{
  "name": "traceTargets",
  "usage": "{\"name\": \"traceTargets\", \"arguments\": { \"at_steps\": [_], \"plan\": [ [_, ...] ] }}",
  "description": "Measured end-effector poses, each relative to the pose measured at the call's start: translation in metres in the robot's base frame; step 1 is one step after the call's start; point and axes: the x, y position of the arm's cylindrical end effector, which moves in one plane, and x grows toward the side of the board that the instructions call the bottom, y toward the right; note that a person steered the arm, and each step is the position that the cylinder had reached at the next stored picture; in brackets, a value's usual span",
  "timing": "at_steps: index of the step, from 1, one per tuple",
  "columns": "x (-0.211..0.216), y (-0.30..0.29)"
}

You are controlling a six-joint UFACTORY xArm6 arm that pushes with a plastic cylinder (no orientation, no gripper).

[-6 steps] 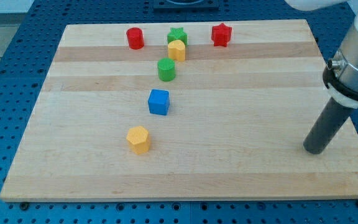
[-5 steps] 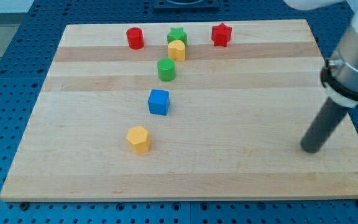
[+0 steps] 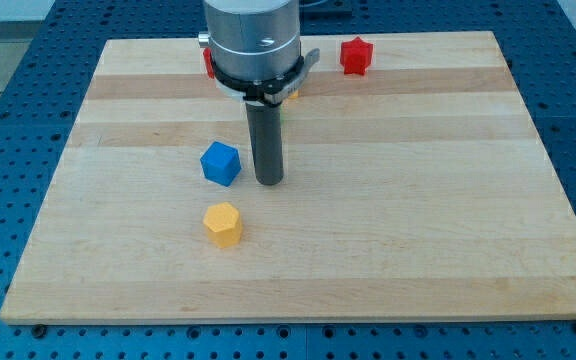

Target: Push the blue cube to the center of the board

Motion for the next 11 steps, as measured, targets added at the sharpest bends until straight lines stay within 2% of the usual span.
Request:
{"name": "traceTargets", "arguments": {
  "at_steps": [2,3,4,5,6,7,9,10,11],
  "plan": [
    [-0.011,-0.018],
    [-0.032,-0.042],
    [-0.068,-0.034],
    [-0.081,-0.09],
    [-0.043,-0.144],
    [-0.012,-0.134],
    [-0.018,-0.026],
    [-0.029,-0.041],
    [-0.081,-0.106]
  ]
}}
